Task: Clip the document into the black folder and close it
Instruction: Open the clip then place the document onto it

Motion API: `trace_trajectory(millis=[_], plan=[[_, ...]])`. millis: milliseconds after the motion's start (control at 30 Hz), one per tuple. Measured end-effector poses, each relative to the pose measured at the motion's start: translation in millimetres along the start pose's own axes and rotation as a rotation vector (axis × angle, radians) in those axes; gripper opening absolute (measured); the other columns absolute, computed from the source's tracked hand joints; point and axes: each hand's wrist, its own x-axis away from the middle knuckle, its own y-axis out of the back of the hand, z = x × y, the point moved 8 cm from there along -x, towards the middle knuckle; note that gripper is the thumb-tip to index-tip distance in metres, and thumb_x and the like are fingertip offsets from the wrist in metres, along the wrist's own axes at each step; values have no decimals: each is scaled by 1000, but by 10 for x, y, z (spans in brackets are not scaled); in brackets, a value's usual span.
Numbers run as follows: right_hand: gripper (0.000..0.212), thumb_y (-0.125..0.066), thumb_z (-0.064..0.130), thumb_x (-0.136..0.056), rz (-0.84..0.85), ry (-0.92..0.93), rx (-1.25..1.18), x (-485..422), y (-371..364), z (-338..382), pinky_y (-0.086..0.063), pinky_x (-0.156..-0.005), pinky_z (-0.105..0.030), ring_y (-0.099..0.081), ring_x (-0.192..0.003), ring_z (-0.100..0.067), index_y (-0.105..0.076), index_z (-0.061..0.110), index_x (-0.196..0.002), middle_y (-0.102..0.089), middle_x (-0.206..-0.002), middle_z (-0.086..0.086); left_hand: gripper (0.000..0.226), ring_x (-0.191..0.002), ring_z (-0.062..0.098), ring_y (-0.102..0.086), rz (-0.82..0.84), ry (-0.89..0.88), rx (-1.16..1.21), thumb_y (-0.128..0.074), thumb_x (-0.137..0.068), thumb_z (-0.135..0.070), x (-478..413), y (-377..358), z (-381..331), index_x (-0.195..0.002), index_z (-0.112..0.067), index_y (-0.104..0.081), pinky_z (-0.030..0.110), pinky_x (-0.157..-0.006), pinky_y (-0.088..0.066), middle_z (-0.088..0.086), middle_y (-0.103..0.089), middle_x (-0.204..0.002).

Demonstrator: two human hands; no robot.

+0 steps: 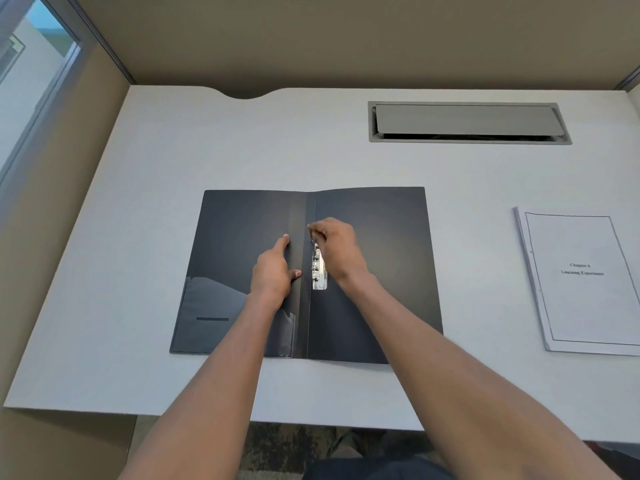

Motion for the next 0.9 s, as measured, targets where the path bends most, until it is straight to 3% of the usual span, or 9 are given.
trace_trajectory(millis=[167, 333, 633, 900], plan=[[55, -44, -9, -93, 226, 75, 387, -236, -103, -146, -45, -101, -41, -51, -123, -31, -62, 16, -140, -63, -132, -8, 84, -121, 38, -64, -5, -11, -37, -80, -90, -17, -4, 1, -10, -161, -30, -36, 43, -100, -50, 16, -65, -134], [61, -43, -4, -97, 288, 112, 546, -284, -90, -203, -35, -107, -39, -41, -134, -26, -51, 28, -149, -53, -146, 2, 86, -120, 38, -63, 13, -5, -81, -78, -92, -17, 2, -4, -37, -163, -29, -31, 41, -99, -50, 17, -63, -135], [70, -39, -5, -96, 354, 146, 574, -212, -39, -226, -33, -111, -42, -39, -139, -26, -37, 28, -156, -44, -156, 3, 86, -122, 37, -62, -29, -30, -169, -74, -95, -23, 137, 38, -160, -166, -23, -25, 47, -99, -52, 16, -63, -131], [72, -43, -7, -93, 183, 131, 386, -55, 211, -203, -30, -116, -38, -36, -146, -24, -32, 21, -159, -40, -160, 0, 58, -124, 38, -59, -158, -53, -155, -59, -101, -21, 338, 140, -360, -156, -13, -42, 49, -97, -52, 17, -59, -133]])
